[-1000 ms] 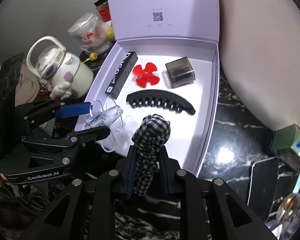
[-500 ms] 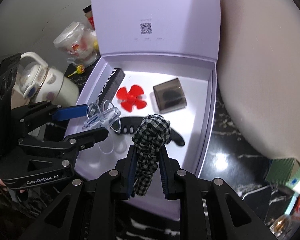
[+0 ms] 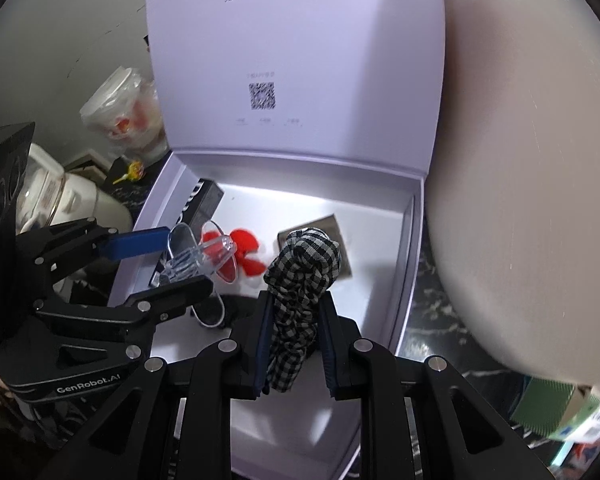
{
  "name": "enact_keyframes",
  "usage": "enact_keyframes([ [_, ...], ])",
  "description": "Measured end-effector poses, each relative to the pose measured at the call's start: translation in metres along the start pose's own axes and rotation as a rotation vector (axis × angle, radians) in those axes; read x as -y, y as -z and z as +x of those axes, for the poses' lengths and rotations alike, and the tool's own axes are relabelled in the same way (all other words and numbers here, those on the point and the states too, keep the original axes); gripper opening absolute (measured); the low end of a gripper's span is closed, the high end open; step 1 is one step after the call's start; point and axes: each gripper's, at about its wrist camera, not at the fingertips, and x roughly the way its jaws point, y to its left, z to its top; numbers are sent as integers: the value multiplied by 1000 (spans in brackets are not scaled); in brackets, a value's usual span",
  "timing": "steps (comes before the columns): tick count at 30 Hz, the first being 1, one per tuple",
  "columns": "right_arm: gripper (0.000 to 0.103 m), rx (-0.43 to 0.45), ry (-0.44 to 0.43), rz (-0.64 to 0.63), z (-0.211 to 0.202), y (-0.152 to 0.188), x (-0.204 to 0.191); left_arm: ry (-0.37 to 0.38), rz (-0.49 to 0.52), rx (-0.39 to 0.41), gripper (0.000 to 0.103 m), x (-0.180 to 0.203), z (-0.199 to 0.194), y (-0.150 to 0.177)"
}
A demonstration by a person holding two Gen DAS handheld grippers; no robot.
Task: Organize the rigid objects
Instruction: 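Lower the plastic piece into the box while the right gripper lowers the scrunchie beside the cube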
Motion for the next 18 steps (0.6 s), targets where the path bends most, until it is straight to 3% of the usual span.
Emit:
enact_keyframes([
  [12, 26, 31, 64, -36, -2, -6, 0, -44, -6, 32, 53, -10, -5, -9],
  [18, 35, 31, 93, -39, -9, -1, 0, -83, -7, 31, 53, -12, -11, -13],
])
